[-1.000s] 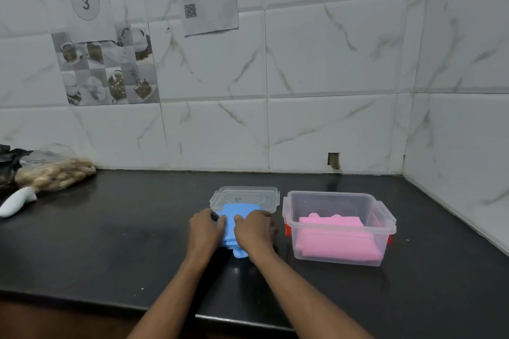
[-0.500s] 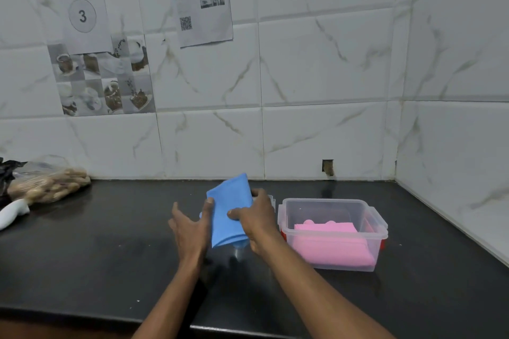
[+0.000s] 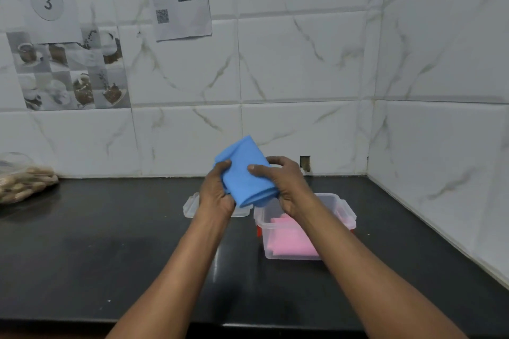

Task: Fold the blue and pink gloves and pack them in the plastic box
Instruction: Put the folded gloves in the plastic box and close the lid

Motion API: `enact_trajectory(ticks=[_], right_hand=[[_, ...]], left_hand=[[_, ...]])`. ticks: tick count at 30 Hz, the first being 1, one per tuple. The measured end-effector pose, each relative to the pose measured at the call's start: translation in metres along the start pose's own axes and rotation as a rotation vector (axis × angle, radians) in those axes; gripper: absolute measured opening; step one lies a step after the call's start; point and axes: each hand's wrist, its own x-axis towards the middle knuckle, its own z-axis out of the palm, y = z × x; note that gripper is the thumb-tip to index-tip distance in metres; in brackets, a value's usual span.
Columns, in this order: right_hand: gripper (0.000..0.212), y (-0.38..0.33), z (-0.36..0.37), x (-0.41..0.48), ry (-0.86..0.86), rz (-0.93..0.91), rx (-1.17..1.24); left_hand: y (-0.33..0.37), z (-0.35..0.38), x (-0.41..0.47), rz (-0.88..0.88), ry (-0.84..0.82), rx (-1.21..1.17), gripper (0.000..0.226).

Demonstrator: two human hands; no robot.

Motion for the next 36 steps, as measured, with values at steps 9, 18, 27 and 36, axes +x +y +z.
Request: enact_trajectory(ticks=[9,18,27,36], right_hand=[[0.048,0.013,-0.043,-0.015,0.299,-0.152,0.300],[0.026,-0.010,-0.105,-0.017,0.196,-0.181,0.205],[0.035,-0.007,-0.102,-0.016,0.118,-0.222,0.120],[0.033,-0.006,-0.101,-0.013,0.002,-0.041,-0.063]], left_hand=[[-0.079,0.067,-0.006,0.097,0.143,-0.170,0.024],[-0.047,0.031,0.014,0.031,-0.167,0.417,0.039],[-0.034,0.047,0.016,0.164,-0.443,1.168,0.061],[-0.076,0.020,0.015,0.326,-0.379,0.835,0.027]])
